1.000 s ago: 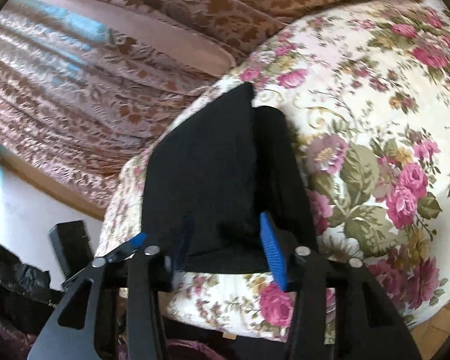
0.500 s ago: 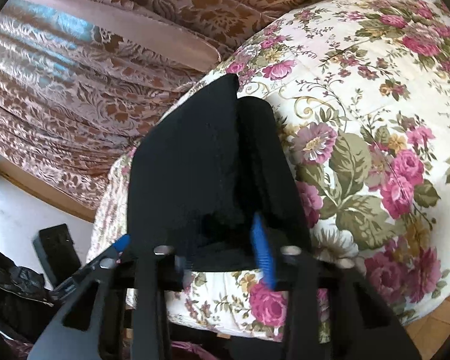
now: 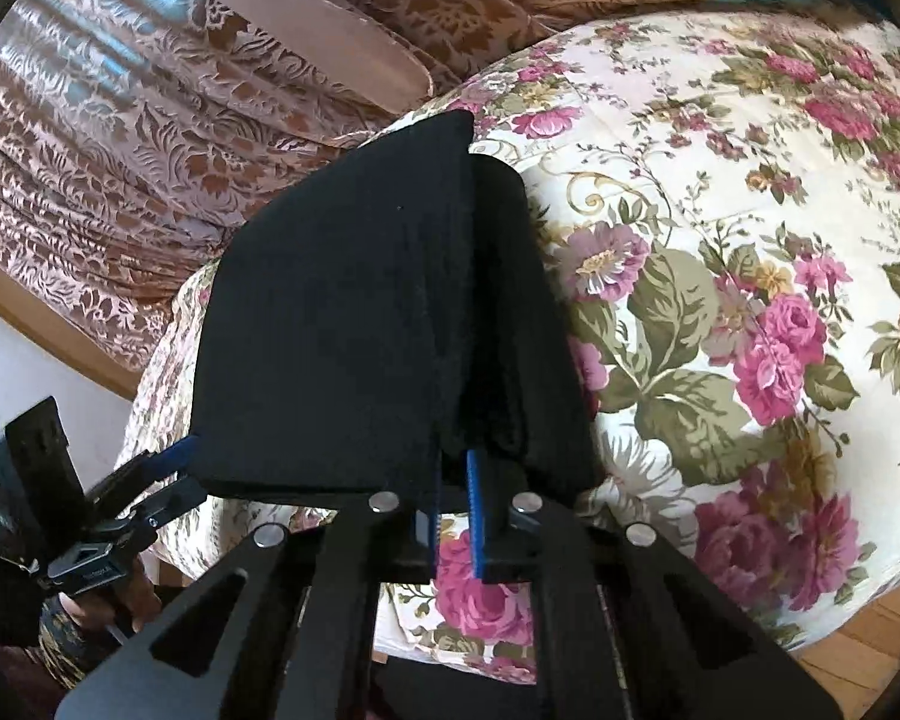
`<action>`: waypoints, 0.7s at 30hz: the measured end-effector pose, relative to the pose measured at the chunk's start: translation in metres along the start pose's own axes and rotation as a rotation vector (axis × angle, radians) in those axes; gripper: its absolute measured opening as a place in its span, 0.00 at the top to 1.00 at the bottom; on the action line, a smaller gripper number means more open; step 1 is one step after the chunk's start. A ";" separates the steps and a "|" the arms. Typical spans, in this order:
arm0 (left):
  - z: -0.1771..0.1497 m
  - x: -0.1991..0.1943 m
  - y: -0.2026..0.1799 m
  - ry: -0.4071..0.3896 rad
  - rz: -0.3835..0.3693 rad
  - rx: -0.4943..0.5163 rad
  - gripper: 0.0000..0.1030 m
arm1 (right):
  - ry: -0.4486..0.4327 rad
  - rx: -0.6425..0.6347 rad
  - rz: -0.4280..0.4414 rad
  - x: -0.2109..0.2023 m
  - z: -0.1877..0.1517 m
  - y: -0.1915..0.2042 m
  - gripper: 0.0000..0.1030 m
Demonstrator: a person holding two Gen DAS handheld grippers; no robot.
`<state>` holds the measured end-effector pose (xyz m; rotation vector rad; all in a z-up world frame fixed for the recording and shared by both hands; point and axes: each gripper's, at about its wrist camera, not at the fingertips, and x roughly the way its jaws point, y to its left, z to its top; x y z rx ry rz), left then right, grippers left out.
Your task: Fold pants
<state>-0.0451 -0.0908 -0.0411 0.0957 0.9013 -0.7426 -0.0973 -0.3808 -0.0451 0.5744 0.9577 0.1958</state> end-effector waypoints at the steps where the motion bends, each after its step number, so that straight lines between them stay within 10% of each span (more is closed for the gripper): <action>1: 0.001 -0.002 0.000 -0.002 0.003 0.000 0.40 | 0.003 -0.012 -0.003 -0.002 0.002 0.002 0.94; 12: 0.027 -0.034 0.006 -0.106 0.085 0.031 0.34 | -0.100 -0.018 0.038 -0.016 0.057 0.024 0.23; 21: 0.043 -0.031 0.036 -0.112 0.151 0.010 0.28 | -0.053 0.042 0.019 0.037 0.105 0.014 0.18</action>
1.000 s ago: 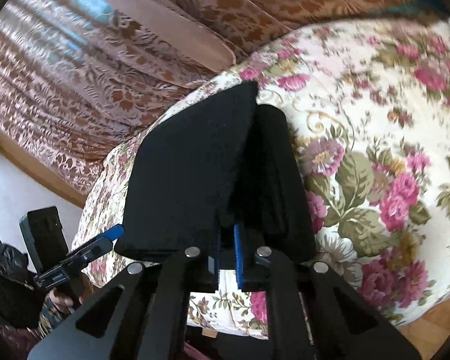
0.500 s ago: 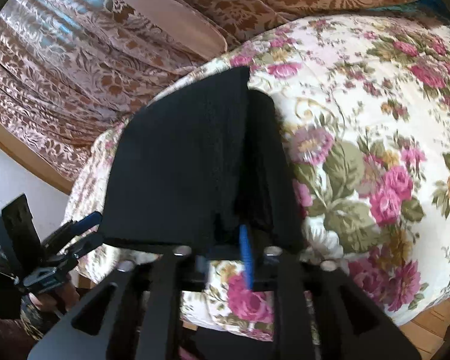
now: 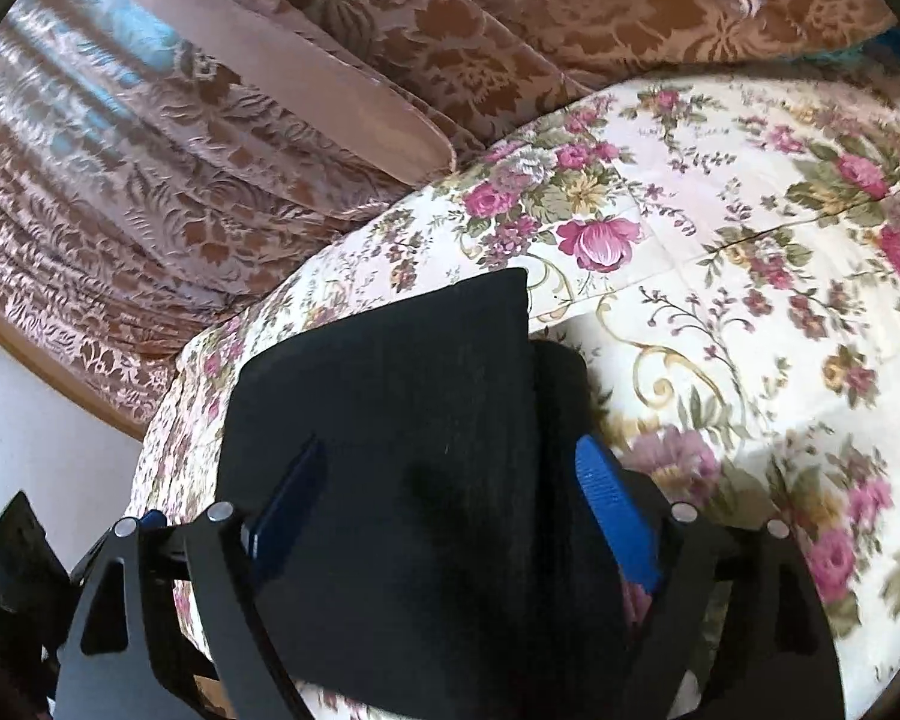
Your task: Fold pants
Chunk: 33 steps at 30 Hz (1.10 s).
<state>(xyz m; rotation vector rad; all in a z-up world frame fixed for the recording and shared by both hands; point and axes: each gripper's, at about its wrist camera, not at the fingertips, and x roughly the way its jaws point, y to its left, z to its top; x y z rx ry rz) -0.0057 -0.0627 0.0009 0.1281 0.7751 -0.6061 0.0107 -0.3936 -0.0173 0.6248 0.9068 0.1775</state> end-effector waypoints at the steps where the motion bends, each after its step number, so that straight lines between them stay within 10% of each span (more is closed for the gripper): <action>1: 0.001 0.002 0.003 0.003 0.003 -0.001 0.28 | 0.007 0.004 -0.007 0.005 0.002 -0.002 0.18; 4: 0.005 0.008 0.013 0.016 0.011 -0.016 0.28 | 0.034 0.008 -0.024 0.020 0.005 -0.005 0.18; 9: 0.005 0.024 0.042 0.044 -0.022 -0.102 0.25 | 0.048 -0.028 -0.078 0.029 0.003 -0.010 0.56; 19: 0.003 0.033 0.108 0.057 -0.139 -0.395 0.25 | -0.035 -0.099 -0.109 0.005 -0.009 -0.005 0.94; 24: -0.012 0.049 0.105 0.119 -0.164 -0.428 0.25 | -0.011 -0.064 -0.127 0.018 -0.018 -0.022 0.94; 30: -0.022 0.058 0.097 0.137 -0.167 -0.431 0.25 | 0.001 -0.072 -0.138 0.015 -0.013 -0.021 0.79; 31: -0.021 0.058 0.096 0.139 -0.159 -0.422 0.25 | -0.005 -0.076 -0.156 0.012 -0.012 -0.020 0.67; 32: -0.021 0.057 0.096 0.139 -0.150 -0.416 0.25 | -0.004 -0.063 -0.153 0.008 -0.011 -0.021 0.25; 33: -0.020 0.055 0.097 0.136 -0.157 -0.418 0.25 | -0.008 -0.044 -0.113 0.004 -0.011 -0.023 0.09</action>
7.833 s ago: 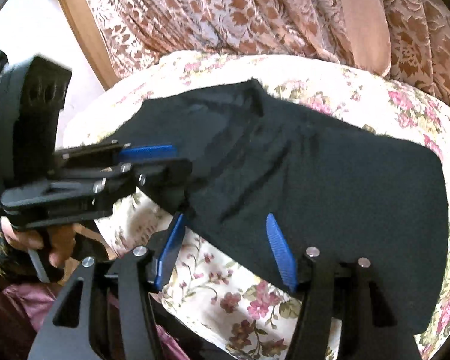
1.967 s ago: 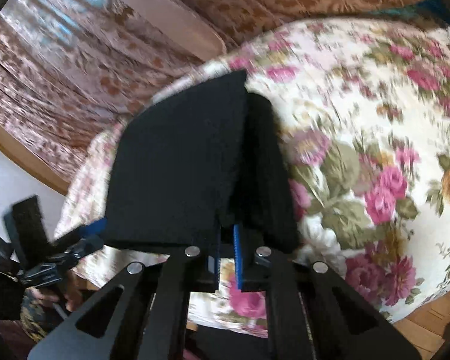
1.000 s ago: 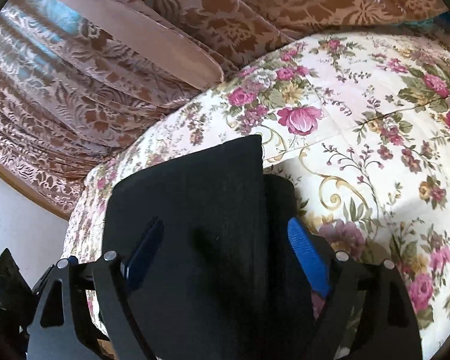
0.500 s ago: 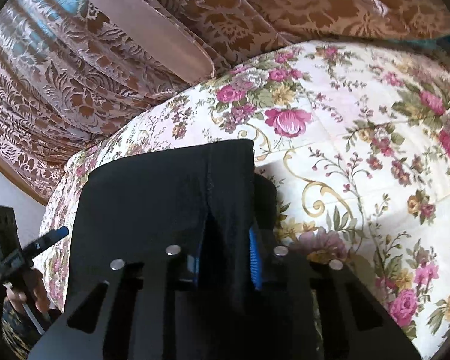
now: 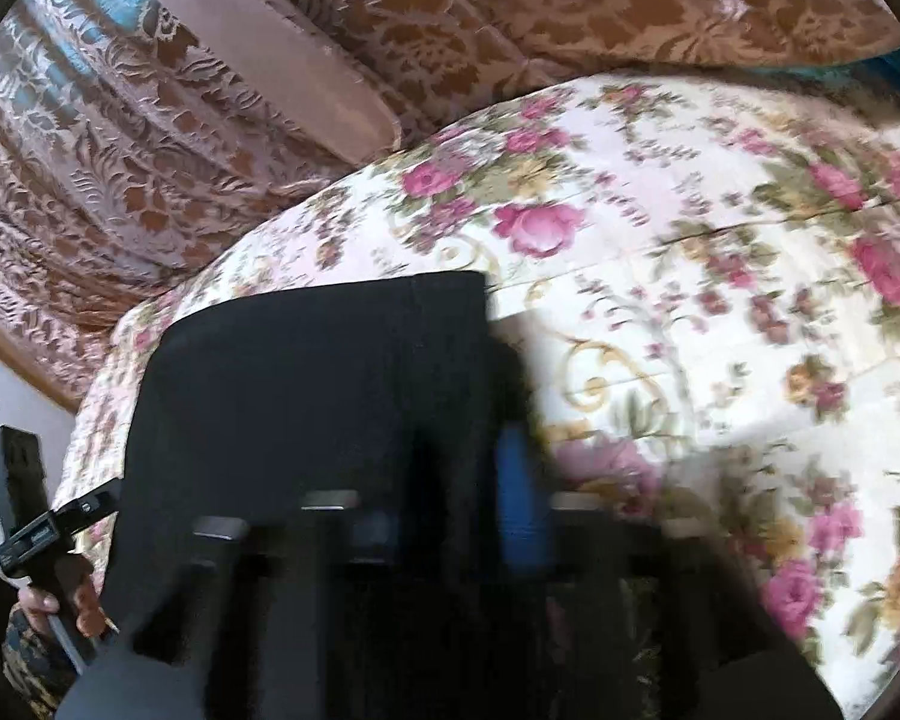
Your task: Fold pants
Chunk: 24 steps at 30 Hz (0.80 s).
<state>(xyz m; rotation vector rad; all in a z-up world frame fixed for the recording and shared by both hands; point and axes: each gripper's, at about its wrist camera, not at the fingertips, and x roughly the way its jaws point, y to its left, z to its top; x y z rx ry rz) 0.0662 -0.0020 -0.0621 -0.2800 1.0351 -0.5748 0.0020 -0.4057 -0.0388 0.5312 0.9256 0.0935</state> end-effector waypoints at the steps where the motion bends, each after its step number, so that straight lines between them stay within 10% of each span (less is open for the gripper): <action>1: 0.002 0.000 0.002 0.003 -0.026 -0.014 0.25 | -0.007 0.022 0.038 -0.005 0.000 -0.003 0.09; 24: 0.008 0.035 0.002 0.141 -0.298 -0.154 0.30 | 0.253 0.127 0.323 0.046 -0.013 -0.024 0.13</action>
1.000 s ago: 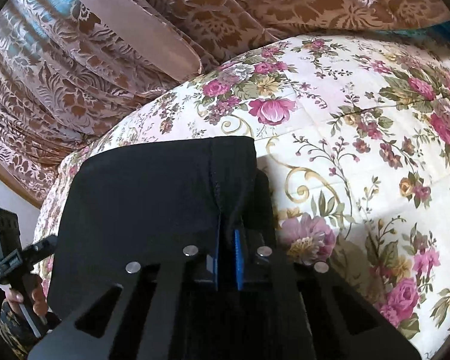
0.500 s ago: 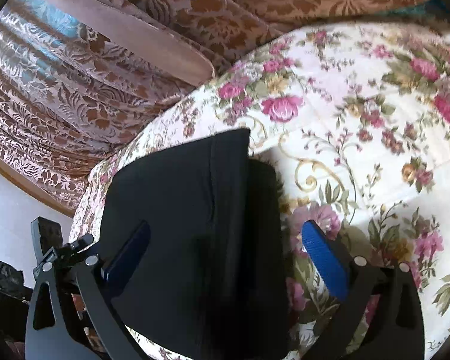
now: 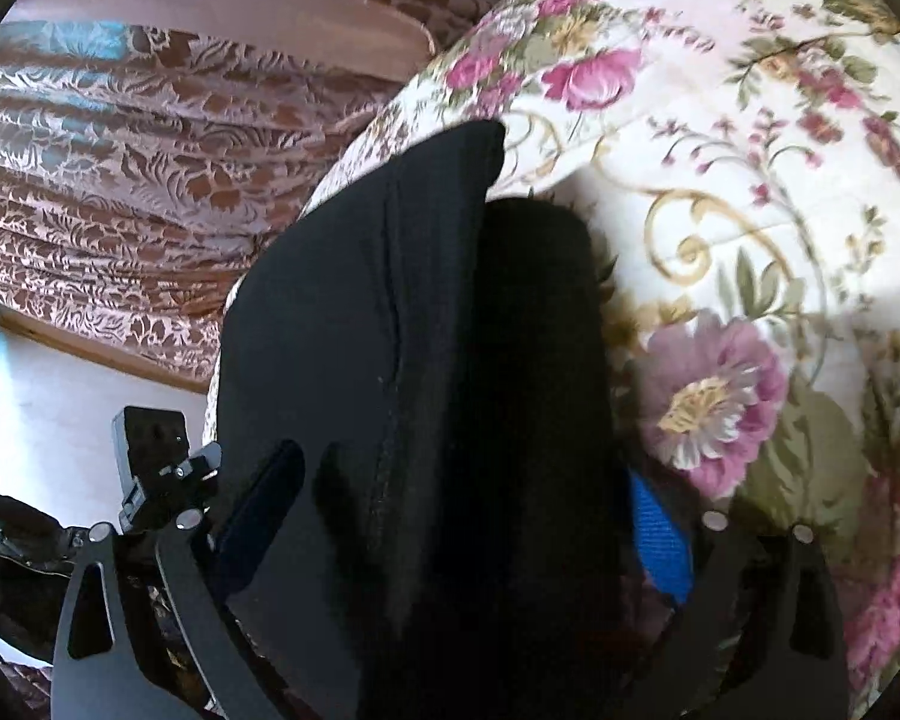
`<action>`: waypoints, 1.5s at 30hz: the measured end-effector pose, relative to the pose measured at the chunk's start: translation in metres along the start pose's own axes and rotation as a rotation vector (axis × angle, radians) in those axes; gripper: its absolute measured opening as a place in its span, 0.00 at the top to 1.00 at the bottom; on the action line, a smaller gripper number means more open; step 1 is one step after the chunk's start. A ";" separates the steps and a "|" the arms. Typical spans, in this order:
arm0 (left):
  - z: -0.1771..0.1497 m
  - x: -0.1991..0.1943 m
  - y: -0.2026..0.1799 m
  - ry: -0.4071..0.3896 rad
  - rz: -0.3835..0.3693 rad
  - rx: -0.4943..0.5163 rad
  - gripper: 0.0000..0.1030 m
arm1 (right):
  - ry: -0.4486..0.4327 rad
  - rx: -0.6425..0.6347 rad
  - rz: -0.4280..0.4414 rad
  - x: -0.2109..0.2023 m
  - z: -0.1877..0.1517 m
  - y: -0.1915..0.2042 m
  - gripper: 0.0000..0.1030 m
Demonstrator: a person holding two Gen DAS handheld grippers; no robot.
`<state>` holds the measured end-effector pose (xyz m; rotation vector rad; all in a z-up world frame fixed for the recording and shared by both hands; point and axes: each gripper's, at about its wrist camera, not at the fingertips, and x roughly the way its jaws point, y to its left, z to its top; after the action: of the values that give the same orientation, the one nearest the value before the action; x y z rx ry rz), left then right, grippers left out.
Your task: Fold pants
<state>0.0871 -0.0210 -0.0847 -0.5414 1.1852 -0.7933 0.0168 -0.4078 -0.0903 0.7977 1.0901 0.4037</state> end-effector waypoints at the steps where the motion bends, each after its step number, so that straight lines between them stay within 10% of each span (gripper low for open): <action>1: -0.001 0.000 -0.001 -0.003 -0.004 0.006 0.31 | 0.003 -0.003 0.002 0.001 0.000 0.000 0.15; 15: -0.003 -0.034 -0.042 -0.108 -0.053 0.189 0.71 | -0.079 -0.183 -0.047 -0.022 -0.003 0.044 0.56; 37: 0.144 -0.048 -0.005 -0.204 0.160 0.255 0.71 | -0.083 -0.223 -0.006 0.079 0.147 0.077 0.54; 45: 0.131 -0.016 0.037 -0.146 0.305 0.219 0.61 | -0.041 -0.154 -0.019 0.114 0.143 0.035 0.39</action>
<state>0.2189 0.0106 -0.0628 -0.2257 1.0011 -0.6014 0.1969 -0.3634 -0.1030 0.6560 1.0144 0.4479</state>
